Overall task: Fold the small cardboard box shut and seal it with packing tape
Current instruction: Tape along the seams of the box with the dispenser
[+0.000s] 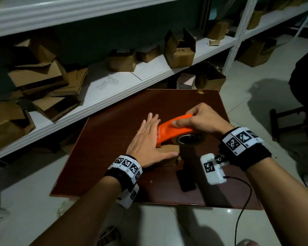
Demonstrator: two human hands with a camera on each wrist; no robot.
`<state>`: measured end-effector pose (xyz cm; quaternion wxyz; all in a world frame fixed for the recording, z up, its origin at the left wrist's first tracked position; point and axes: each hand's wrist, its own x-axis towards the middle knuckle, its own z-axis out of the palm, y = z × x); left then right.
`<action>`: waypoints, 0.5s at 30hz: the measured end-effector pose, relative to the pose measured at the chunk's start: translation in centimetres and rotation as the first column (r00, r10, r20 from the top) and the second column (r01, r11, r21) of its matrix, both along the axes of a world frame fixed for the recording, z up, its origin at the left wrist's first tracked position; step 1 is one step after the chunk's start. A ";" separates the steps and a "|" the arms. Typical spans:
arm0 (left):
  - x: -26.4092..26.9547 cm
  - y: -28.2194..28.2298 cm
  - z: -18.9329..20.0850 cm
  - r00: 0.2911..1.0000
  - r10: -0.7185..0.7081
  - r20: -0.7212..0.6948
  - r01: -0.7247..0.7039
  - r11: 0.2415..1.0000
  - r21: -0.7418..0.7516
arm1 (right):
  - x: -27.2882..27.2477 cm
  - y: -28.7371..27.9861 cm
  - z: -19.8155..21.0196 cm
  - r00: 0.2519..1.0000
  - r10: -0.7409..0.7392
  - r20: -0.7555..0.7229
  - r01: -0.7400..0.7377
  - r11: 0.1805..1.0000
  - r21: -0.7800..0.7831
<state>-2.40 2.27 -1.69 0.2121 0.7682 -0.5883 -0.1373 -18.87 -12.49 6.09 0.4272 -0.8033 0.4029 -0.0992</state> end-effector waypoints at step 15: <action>1.4 -0.7 -1.5 0.973 -0.073 0.220 0.051 0.993 0.105 | -1.6 -0.9 0.8 0.999 0.011 -0.034 -0.006 0.992 0.126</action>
